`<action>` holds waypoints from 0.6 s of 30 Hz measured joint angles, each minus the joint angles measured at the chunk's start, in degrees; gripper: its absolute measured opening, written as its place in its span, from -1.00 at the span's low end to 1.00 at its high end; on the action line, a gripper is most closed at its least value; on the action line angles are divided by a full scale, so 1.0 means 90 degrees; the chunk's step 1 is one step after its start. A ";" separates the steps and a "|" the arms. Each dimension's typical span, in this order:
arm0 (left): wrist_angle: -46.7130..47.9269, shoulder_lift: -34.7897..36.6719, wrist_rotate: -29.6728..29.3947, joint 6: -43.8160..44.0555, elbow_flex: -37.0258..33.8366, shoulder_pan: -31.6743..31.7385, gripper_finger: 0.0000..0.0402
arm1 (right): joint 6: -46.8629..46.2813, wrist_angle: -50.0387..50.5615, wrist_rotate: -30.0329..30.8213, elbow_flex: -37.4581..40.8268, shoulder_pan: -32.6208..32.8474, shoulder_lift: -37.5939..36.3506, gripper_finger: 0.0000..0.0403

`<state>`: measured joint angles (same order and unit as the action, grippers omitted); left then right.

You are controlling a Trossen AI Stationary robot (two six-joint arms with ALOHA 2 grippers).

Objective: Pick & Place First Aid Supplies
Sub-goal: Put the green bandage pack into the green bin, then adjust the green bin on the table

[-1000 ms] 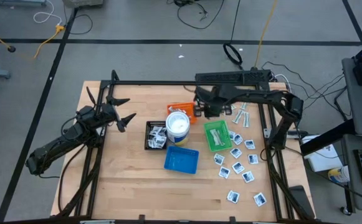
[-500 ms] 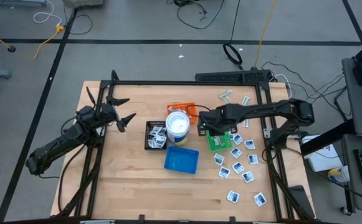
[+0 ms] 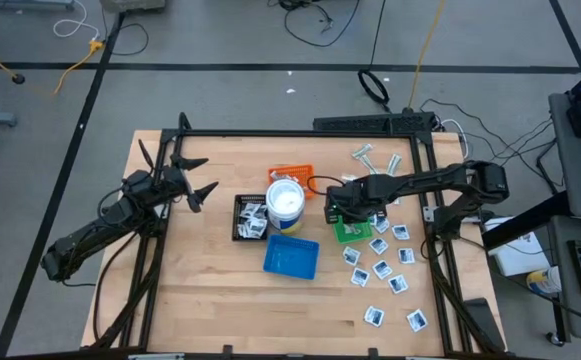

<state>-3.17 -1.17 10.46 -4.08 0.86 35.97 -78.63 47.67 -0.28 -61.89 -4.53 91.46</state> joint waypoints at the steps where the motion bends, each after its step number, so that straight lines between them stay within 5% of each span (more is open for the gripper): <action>1: -0.0001 0.0001 0.0000 -0.0007 0.0000 0.0000 0.98 | 0.0007 0.0026 -0.0025 0.0015 0.0001 -0.0011 -0.84; 12: -0.0001 0.0002 0.0000 -0.0010 0.0000 0.0000 0.98 | 0.0321 0.0059 0.0031 0.0022 -0.0001 -0.0175 -0.04; 18: 0.0001 0.0000 0.0000 -0.0009 0.0000 0.0000 0.98 | 0.0410 0.0236 0.0246 0.0003 -0.0189 -0.0688 0.02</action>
<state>-3.17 -1.17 10.46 -4.16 0.86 35.97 -74.94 49.79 1.93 -61.87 -6.23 85.27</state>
